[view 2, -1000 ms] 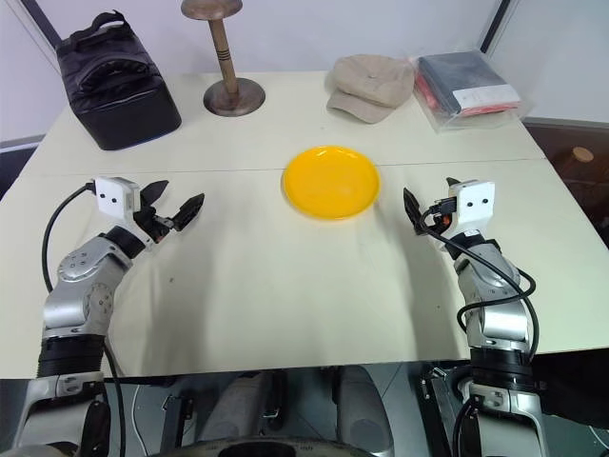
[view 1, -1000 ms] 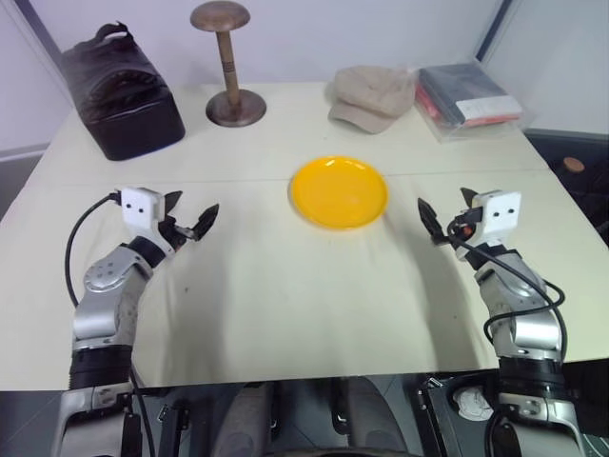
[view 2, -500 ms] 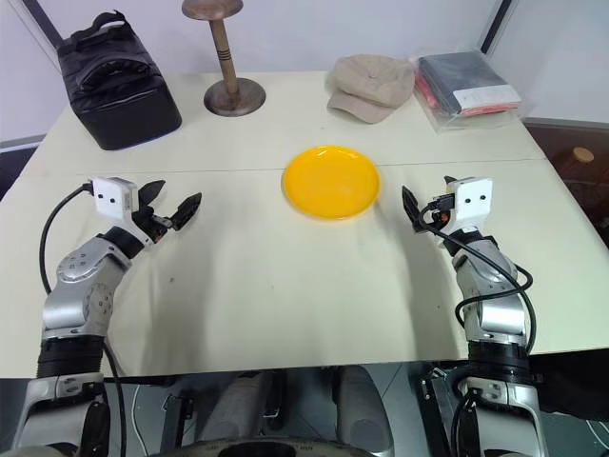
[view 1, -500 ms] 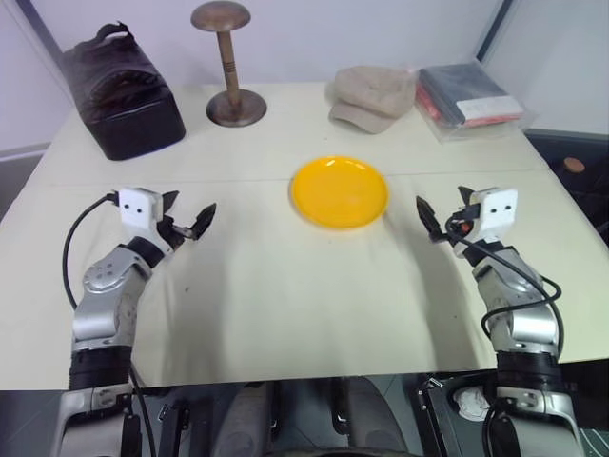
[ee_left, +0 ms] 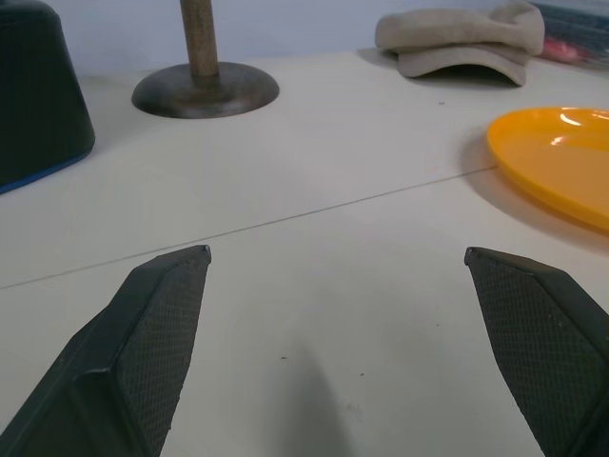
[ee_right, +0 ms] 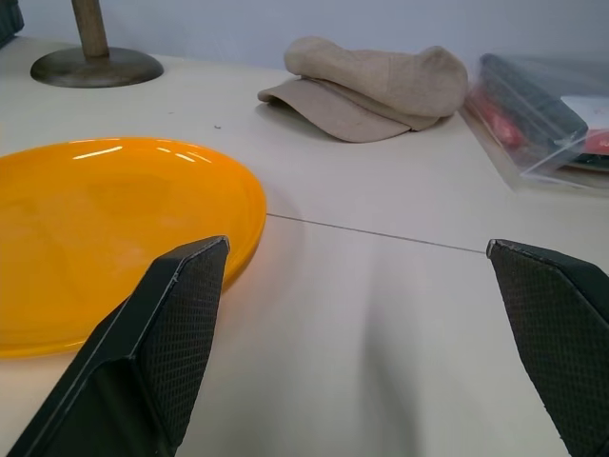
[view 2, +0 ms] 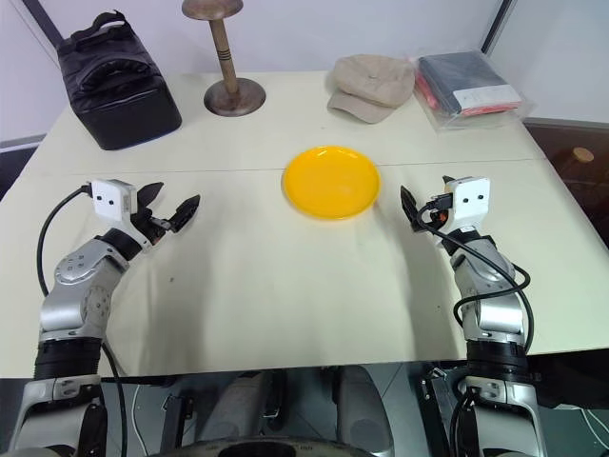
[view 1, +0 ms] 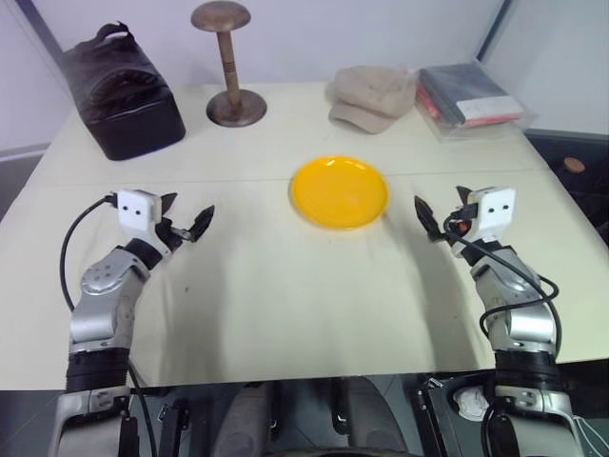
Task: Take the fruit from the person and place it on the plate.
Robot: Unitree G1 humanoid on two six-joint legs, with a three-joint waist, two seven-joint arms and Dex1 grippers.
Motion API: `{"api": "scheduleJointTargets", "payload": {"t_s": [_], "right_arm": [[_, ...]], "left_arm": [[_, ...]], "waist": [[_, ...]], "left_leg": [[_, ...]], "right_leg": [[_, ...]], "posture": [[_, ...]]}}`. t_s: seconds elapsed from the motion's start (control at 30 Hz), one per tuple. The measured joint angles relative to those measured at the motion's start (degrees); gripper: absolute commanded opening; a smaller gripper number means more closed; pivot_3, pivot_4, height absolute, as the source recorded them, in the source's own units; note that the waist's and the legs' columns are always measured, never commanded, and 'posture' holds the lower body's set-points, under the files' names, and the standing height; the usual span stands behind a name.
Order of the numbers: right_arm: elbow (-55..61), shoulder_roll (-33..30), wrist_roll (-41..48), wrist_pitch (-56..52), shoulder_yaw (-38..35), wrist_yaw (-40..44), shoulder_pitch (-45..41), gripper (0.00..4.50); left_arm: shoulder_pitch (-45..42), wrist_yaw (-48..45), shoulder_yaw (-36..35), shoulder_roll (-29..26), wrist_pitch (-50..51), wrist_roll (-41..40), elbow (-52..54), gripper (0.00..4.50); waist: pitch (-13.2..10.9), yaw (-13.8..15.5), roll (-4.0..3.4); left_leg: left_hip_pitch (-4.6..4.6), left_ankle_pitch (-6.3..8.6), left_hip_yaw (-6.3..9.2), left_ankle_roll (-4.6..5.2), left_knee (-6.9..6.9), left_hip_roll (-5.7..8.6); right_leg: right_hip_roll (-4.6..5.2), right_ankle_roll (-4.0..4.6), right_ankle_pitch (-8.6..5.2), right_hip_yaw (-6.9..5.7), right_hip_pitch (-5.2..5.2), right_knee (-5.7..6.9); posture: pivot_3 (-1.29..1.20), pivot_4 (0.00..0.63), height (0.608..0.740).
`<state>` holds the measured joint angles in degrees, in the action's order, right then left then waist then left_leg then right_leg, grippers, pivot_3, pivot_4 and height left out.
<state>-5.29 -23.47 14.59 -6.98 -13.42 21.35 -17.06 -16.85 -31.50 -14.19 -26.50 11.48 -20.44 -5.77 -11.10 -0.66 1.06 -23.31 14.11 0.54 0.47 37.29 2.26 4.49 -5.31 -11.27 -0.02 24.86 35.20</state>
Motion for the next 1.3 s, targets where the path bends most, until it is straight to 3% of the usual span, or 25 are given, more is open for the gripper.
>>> {"api": "scheduleJointTargets", "payload": {"t_s": [0.93, 1.07, 1.3], "right_arm": [[0.0, 0.0, -0.3, 0.0, 0.0, -0.2, 0.1, 4.44], [0.0, 0.0, -0.3, 0.0, 0.0, -0.2, 0.1, 4.44], [0.2, -0.3, -0.3, -0.1, -0.2, -0.1, 0.5, 4.44]], "left_arm": [[-1.0, -1.2, -0.1, -0.6, -0.7, -0.4, -0.2, 4.50], [-2.6, -7.2, 0.0, -3.8, 0.7, -3.7, 2.1, 4.50], [-10.4, -21.5, 1.6, -11.5, 13.7, -18.0, 12.2, 4.50]], "waist": [[0.0, 0.0, 0.00], [0.0, 0.0, 0.00], [0.0, -0.1, 0.00]], "left_leg": [[0.00, 0.00, 0.00, 0.00, 0.01, 0.00], [-0.01, 0.00, -0.01, 0.00, 0.01, 0.00], [0.01, 0.00, 0.00, 0.00, 0.04, 0.00]], "right_leg": [[-0.01, 0.00, 0.00, 0.00, 0.00, 0.00], [-0.01, 0.00, 0.00, 0.00, 0.00, -0.01], [-0.09, 0.01, -0.01, -0.01, -0.05, 0.00]], "posture": [[0.00, 0.150, 0.740], [0.00, 0.150, 0.740], [0.00, 0.150, 0.740]]}}
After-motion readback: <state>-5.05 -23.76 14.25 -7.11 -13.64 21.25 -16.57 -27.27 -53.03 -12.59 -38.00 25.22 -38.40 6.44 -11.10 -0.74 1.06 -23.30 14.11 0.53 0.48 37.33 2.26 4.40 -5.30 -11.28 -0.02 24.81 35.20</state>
